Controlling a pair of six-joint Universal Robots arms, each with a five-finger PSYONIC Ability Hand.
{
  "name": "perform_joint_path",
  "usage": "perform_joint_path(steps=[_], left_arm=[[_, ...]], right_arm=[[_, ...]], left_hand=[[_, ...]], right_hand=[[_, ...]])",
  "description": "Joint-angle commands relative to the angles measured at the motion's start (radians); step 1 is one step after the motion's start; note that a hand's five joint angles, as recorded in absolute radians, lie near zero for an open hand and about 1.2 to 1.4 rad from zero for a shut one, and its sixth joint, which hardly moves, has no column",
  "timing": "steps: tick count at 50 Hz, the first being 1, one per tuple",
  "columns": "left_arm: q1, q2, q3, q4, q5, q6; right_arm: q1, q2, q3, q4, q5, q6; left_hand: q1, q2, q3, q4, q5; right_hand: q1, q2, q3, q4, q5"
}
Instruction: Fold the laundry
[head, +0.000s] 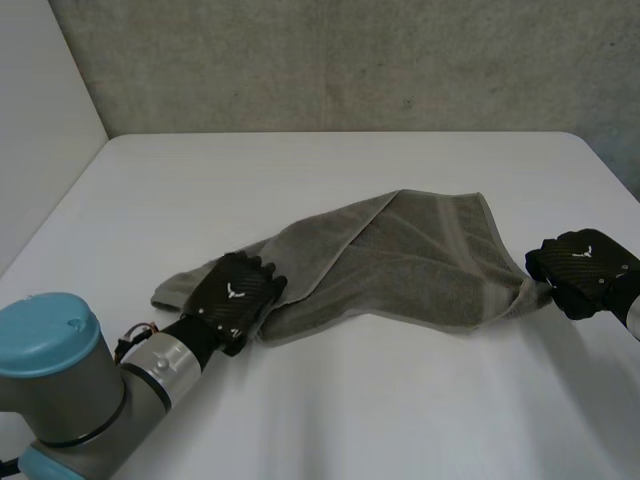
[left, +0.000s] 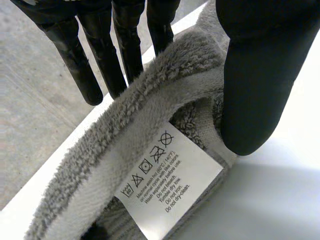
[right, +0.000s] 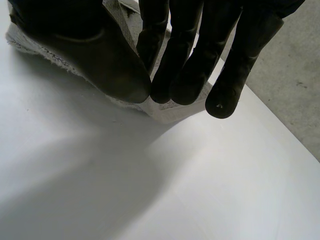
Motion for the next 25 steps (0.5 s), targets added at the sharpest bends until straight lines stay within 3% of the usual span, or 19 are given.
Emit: perform_joint_path(steps=[1, 11, 22, 25], left_arm=[[0.0, 0.02, 0.024, -0.012, -0.002, -0.047], [0.015, 0.071, 0.051, -0.017, -0.001, -0.18], [0.028, 0.075, 0.079, -0.038, -0.001, -0.196], [0.038, 0.077, 0.088, -0.054, -0.001, -0.196]], right_arm=[[0.001, 0.011, -0.003, 0.0, 0.002, -0.002], [0.001, 0.027, -0.007, 0.0, 0.003, -0.003], [0.001, 0.039, -0.009, 0.0, 0.003, -0.003], [0.001, 0.042, -0.01, 0.0, 0.003, -0.005]], left_hand=[[0.111, 0.111, 0.112, 0.112, 0.113], [0.123, 0.123, 0.123, 0.124, 0.125], [0.135, 0.135, 0.135, 0.135, 0.137], [0.255, 0.255, 0.256, 0.256, 0.257]], right_hand=[[0.068, 0.052, 0.054, 0.059, 0.049], [0.068, 0.052, 0.054, 0.059, 0.049], [0.068, 0.052, 0.054, 0.059, 0.049], [0.068, 0.052, 0.054, 0.059, 0.049]])
